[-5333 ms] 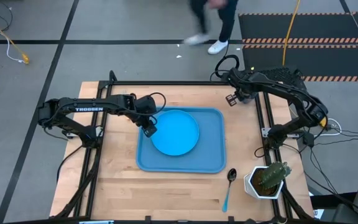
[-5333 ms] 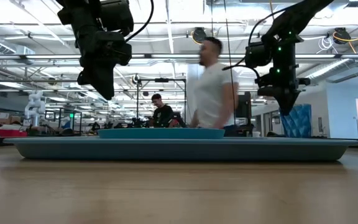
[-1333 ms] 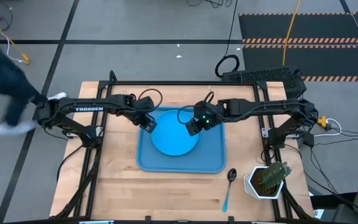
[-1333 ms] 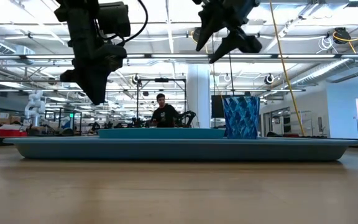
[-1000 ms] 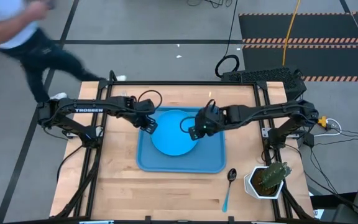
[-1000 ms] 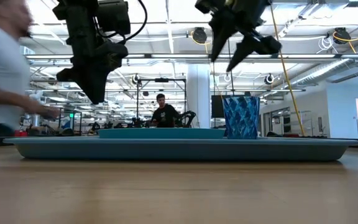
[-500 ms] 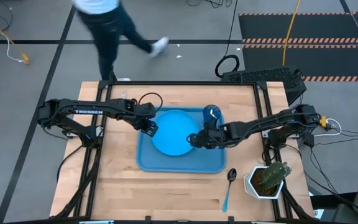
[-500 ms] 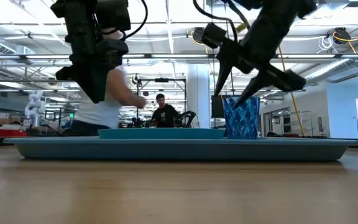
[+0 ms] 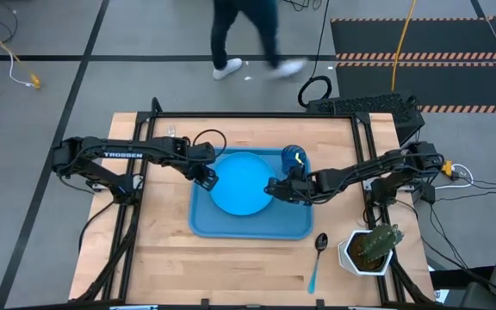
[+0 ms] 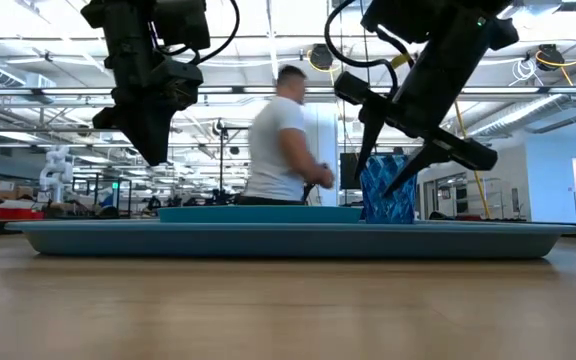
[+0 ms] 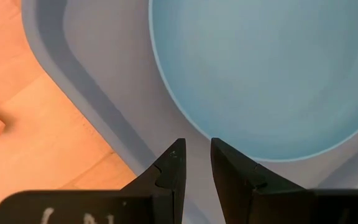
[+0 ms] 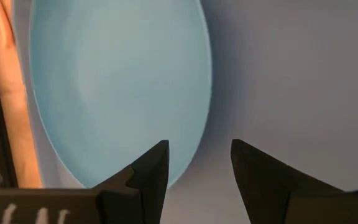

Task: Pick and place plate/cup/fork/spoon on tray
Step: Move the blue plate to the center of blue tray

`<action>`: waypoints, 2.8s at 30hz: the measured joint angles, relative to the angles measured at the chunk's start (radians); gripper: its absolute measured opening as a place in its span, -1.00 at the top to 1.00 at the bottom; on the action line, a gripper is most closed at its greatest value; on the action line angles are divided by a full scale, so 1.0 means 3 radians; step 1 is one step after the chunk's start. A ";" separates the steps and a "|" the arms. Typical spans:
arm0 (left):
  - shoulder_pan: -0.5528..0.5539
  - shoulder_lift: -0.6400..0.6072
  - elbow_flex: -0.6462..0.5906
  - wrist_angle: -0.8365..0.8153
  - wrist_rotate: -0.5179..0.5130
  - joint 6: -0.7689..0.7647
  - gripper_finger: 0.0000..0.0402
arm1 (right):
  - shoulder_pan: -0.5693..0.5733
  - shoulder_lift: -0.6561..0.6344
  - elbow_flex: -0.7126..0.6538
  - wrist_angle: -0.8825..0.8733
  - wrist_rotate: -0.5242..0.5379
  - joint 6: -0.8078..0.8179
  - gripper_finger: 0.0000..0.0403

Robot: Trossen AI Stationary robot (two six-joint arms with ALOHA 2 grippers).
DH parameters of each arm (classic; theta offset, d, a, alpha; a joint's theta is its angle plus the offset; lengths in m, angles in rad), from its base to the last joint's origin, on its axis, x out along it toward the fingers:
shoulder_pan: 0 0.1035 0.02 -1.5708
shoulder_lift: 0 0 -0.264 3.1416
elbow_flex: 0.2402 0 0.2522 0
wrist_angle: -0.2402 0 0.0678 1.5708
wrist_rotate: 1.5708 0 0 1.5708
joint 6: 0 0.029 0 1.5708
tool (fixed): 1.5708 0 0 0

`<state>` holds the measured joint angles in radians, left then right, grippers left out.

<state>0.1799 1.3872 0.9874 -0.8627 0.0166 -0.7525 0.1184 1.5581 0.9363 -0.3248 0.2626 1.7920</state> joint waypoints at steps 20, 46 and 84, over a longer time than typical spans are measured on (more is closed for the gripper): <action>0.0000 0.0001 0.0000 -0.0001 0.0001 0.0082 0.62 | -0.0017 0.0180 -0.0001 0.0220 0.0084 0.0405 0.18; 0.0000 0.0001 0.0000 -0.0013 0.0000 0.0046 0.62 | -0.0022 0.0307 0.0001 0.0248 0.0077 0.0488 0.18; 0.0000 0.0001 0.0000 -0.0031 0.0000 0.0387 0.62 | 0.0145 0.0369 0.0003 0.0245 -0.0108 0.0435 0.99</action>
<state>0.1799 1.3876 0.9874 -0.8719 0.0166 -0.6365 0.1621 1.6688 0.9371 -0.2513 0.2303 1.9224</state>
